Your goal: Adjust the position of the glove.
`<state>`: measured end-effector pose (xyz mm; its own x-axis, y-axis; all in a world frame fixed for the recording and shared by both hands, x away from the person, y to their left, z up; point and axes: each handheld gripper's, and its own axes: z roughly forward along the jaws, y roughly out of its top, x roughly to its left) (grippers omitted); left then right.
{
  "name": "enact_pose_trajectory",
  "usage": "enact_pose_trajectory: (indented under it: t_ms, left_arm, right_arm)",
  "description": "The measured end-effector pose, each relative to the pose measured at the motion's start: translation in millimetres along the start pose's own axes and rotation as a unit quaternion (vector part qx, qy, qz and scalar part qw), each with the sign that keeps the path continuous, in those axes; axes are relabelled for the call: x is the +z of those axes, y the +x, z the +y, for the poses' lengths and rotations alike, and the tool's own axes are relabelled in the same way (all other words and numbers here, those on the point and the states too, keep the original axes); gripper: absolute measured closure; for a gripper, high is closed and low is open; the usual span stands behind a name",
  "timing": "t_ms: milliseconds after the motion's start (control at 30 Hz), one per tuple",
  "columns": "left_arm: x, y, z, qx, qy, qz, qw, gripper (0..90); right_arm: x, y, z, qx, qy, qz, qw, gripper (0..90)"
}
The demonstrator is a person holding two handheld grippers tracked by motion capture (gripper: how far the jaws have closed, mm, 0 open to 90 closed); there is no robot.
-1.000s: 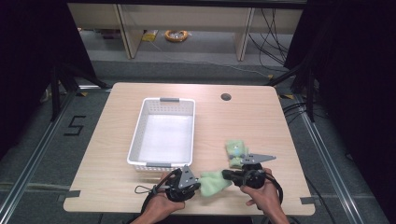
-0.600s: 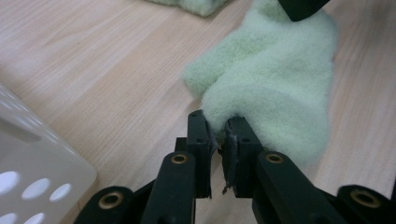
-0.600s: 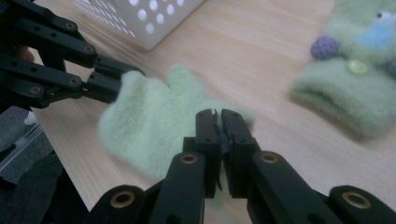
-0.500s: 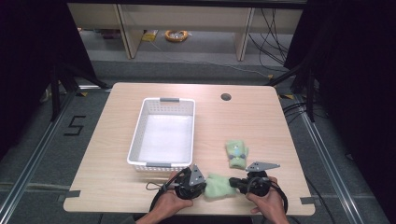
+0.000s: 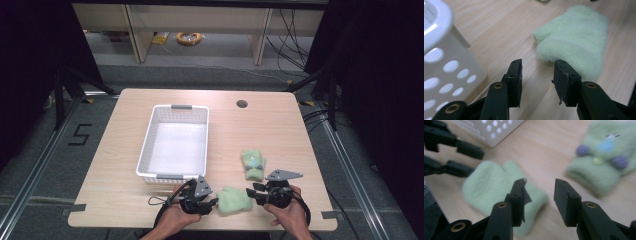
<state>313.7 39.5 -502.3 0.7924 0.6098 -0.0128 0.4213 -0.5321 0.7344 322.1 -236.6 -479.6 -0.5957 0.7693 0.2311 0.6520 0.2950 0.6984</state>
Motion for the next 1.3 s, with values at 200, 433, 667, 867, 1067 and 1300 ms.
enact_pose_trajectory:
  t_ms: [200, 433, 667, 867, 1067, 1300]
  left_arm:
    - [-21.0, -4.1, -4.5, -0.015, -0.009, -0.014, 0.9997, 49.8]
    - [-31.1, -6.3, -13.0, -0.042, -0.006, -0.035, 0.9985, 42.0]
    - [-36.7, -3.2, -18.5, -0.049, -0.006, -0.032, 0.9983, 40.7]
    - [-38.0, -2.2, -23.5, -0.052, 0.000, -0.032, 0.9981, 39.6]
    - [-35.7, -4.6, -25.2, -0.049, 0.003, -0.039, 0.9980, 39.8]
    - [-36.0, -1.8, -25.4, -0.050, 0.003, -0.033, 0.9982, 40.6]
  right_arm:
    - [-3.4, -20.0, 15.4, -0.035, -0.027, -0.044, 0.9981, 59.5]
    - [13.8, -41.6, 42.6, -0.019, -0.017, -0.089, 0.9957, 60.0]
    - [42.0, -49.7, 59.9, -0.012, 0.032, -0.102, 0.9942, 59.9]
    - [59.7, -54.0, 59.4, -0.013, 0.066, -0.118, 0.9908, 60.1]
    - [64.0, -59.0, 55.0, -0.024, 0.042, -0.108, 0.9930, 69.6]
    - [59.2, -67.9, 51.2, -0.052, 0.032, -0.089, 0.9942, 84.6]
